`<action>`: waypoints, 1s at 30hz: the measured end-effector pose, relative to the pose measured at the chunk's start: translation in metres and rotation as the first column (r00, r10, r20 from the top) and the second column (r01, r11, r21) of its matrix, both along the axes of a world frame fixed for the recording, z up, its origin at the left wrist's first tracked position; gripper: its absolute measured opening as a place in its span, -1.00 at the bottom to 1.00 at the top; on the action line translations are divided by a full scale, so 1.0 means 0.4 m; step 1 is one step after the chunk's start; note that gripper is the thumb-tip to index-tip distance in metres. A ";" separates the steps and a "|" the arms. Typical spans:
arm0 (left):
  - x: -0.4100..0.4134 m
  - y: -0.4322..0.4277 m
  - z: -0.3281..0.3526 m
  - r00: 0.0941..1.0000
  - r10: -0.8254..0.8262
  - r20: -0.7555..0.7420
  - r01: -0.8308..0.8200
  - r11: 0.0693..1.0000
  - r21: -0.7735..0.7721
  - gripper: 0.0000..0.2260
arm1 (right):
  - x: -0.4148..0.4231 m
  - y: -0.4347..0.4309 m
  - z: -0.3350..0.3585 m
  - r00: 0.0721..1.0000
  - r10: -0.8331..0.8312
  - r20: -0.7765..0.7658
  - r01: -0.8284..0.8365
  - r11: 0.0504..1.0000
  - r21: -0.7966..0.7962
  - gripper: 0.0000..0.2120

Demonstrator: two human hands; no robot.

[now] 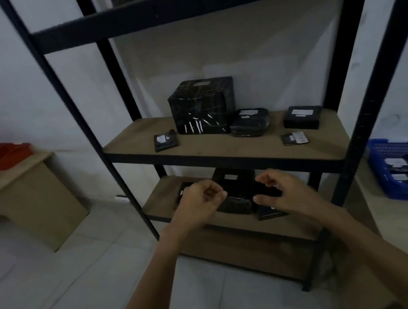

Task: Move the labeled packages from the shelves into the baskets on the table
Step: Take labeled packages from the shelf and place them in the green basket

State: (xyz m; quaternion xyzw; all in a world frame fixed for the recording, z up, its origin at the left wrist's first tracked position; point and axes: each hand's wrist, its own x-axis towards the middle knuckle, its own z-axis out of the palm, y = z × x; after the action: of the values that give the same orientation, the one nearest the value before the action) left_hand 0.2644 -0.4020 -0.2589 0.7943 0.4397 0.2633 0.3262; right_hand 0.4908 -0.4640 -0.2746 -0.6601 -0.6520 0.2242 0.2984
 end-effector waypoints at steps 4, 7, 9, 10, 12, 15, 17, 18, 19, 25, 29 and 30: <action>0.033 0.165 -0.005 0.996 -0.089 -0.003 0.089 0.995 -0.045 -0.92 | 0.004 0.116 -0.001 0.996 -0.079 -0.050 0.079 0.997 -0.004 -0.64; 0.082 0.276 -0.004 0.992 -0.125 0.004 0.125 0.991 -0.053 -0.91 | 0.016 0.193 0.006 0.986 -0.153 -0.059 0.153 0.988 -0.010 -0.64; 0.122 0.335 -0.020 0.991 -0.137 -0.010 0.136 0.990 -0.038 -0.93 | 0.035 0.239 0.006 0.971 -0.215 -0.103 0.215 0.977 -0.012 -0.67; 0.142 0.361 -0.031 0.989 -0.145 -0.016 0.145 0.989 -0.033 -0.95 | 0.048 0.262 0.003 0.964 -0.240 -0.117 0.241 0.970 0.000 -0.68; 0.181 0.413 -0.060 0.987 -0.159 -0.037 0.159 0.987 0.000 -0.93 | 0.075 0.310 0.003 0.951 -0.294 -0.096 0.297 0.955 0.020 -0.67; 0.232 0.492 -0.103 0.985 -0.092 -0.148 0.111 0.986 0.127 -0.61 | 0.122 0.396 0.000 0.918 -0.376 -0.126 0.384 0.922 0.045 -0.67; 0.256 0.523 -0.126 0.972 -0.008 -0.235 0.057 0.978 0.201 -0.39 | 0.148 0.449 -0.005 0.879 -0.435 -0.198 0.449 0.893 0.031 -0.64; 0.269 0.533 -0.135 0.962 0.015 -0.274 0.050 0.972 0.230 -0.29 | 0.161 0.474 -0.009 0.860 -0.463 -0.215 0.481 0.876 0.038 -0.61; 0.284 0.543 -0.142 0.947 0.033 -0.319 0.052 0.965 0.256 -0.20 | 0.176 0.497 -0.014 0.843 -0.490 -0.222 0.511 0.859 0.045 -0.57; 0.329 0.588 -0.171 0.853 0.106 -0.510 0.086 0.937 0.339 -0.14 | 0.231 0.605 -0.041 0.770 -0.605 -0.205 0.616 0.787 -0.008 -0.47; 0.329 0.589 -0.185 0.858 0.133 -0.495 0.077 0.922 0.381 -0.17 | 0.237 0.655 -0.050 0.759 -0.637 -0.135 0.628 0.771 -0.105 -0.42; 0.330 0.589 -0.186 0.865 0.144 -0.480 0.067 0.916 0.395 -0.18 | 0.243 0.666 -0.052 0.753 -0.641 -0.152 0.627 0.768 -0.130 -0.43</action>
State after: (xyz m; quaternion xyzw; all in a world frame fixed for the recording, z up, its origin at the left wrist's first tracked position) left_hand 0.3963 -0.1664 -0.3331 0.8754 0.4621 0.1392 0.0273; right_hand 0.5880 -0.1976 -0.2954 -0.8279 -0.3503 0.1936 0.3930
